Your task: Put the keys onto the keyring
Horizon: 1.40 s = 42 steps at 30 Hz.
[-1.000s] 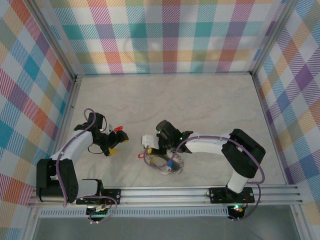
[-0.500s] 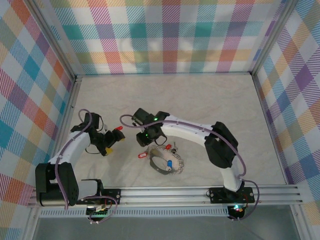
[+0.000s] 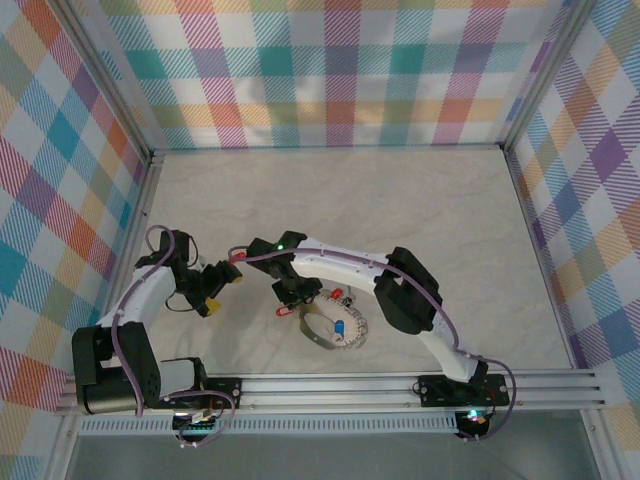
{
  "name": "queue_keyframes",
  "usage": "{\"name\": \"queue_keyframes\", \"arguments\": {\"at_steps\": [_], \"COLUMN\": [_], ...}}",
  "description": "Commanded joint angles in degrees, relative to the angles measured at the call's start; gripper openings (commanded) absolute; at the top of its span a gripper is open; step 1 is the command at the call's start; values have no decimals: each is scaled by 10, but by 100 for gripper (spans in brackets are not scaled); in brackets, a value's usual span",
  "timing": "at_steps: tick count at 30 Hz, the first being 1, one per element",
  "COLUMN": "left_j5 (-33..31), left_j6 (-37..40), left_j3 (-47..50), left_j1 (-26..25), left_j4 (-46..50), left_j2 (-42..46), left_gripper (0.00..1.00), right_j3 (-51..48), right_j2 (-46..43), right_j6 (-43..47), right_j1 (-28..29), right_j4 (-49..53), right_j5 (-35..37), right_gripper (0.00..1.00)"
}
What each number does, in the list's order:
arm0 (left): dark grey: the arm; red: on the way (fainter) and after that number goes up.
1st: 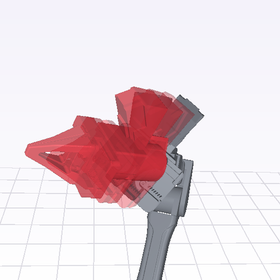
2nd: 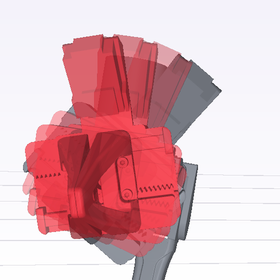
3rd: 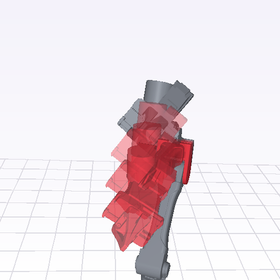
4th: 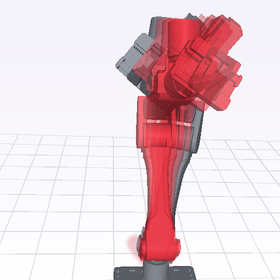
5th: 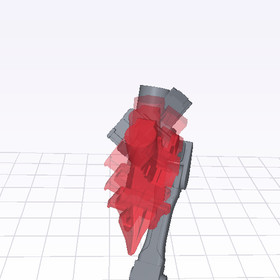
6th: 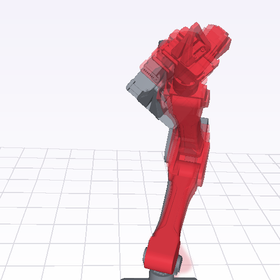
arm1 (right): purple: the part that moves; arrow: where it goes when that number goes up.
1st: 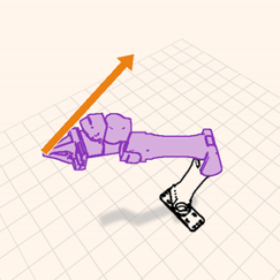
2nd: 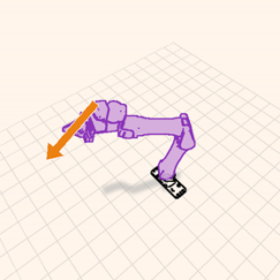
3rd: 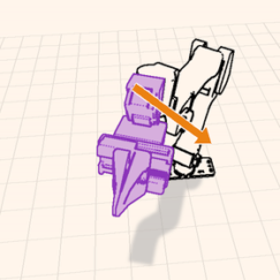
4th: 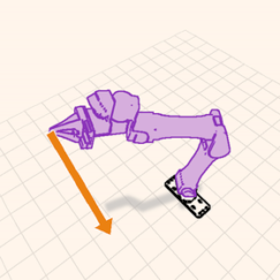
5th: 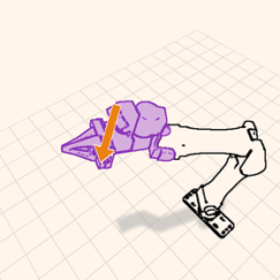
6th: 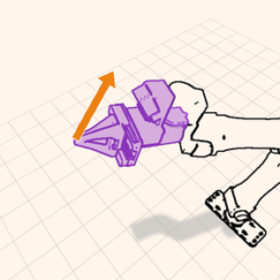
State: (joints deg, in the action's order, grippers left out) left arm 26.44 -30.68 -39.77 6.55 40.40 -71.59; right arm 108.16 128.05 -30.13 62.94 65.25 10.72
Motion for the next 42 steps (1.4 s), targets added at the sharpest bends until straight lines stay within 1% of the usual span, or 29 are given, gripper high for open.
{"name": "queue_keyframes", "arguments": {"at_steps": [1,13,18,42], "left_j5": [-3,0,4,3], "left_j6": [-6,-4,-3,-4], "left_j3": [5,6,7,16], "left_j1": [9,10,10,10], "left_j4": [5,3,-1,-7], "left_j2": [8,1,-5,-5], "left_gripper": [84,85,85,85], "right_j3": [19,68,61,41], "right_j2": [20,43,51,53], "right_j6": [-16,-9,-9,-21], "right_j1": [2,7,7,14], "right_j4": [23,26,26,45], "right_j5": [11,5,3,24], "right_gripper": [36,38,37,24]}}
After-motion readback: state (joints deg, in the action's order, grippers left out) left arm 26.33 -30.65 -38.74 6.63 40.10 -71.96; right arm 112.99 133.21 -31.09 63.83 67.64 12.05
